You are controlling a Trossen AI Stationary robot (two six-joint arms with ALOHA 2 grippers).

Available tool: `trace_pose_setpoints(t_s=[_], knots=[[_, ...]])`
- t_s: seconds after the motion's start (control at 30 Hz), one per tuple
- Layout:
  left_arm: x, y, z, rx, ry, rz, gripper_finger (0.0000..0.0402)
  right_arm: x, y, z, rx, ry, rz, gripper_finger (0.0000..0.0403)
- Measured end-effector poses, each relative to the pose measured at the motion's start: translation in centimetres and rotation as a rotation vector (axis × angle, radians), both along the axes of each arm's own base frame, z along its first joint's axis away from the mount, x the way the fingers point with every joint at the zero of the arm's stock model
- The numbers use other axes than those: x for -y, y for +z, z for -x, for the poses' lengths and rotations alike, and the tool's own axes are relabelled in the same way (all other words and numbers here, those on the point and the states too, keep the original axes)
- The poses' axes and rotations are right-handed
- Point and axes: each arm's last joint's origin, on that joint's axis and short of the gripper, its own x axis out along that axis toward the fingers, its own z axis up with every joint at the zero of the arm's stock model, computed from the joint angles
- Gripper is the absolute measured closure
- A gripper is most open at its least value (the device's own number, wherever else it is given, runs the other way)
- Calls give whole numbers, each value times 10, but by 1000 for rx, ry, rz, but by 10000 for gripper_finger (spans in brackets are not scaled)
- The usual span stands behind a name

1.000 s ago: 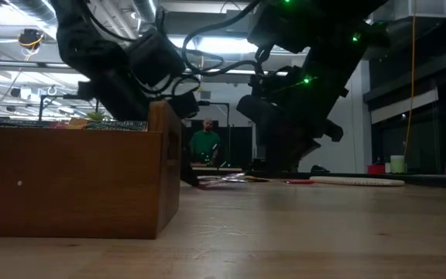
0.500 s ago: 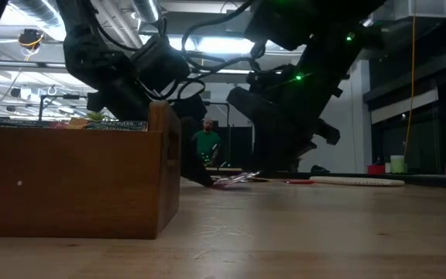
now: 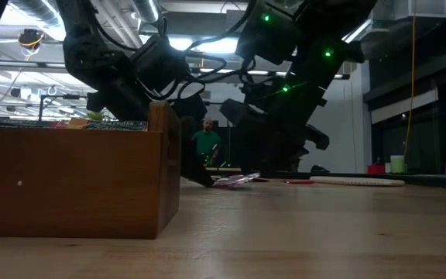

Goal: Pick & Place Tea
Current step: Put the red tea bag into the middle section of the wooden organizer

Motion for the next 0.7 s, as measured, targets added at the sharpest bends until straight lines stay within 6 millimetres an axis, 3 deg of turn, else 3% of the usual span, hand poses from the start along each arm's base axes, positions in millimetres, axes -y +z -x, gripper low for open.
trace_pose_setpoints(t_s=[0.5,0.7], knots=[[0,0,0,1,0,-1,398,21,0,-5,17,-31,-13,214],[0,0,0,1,3,-3,398,19,1,-9,23,65,-38,265]])
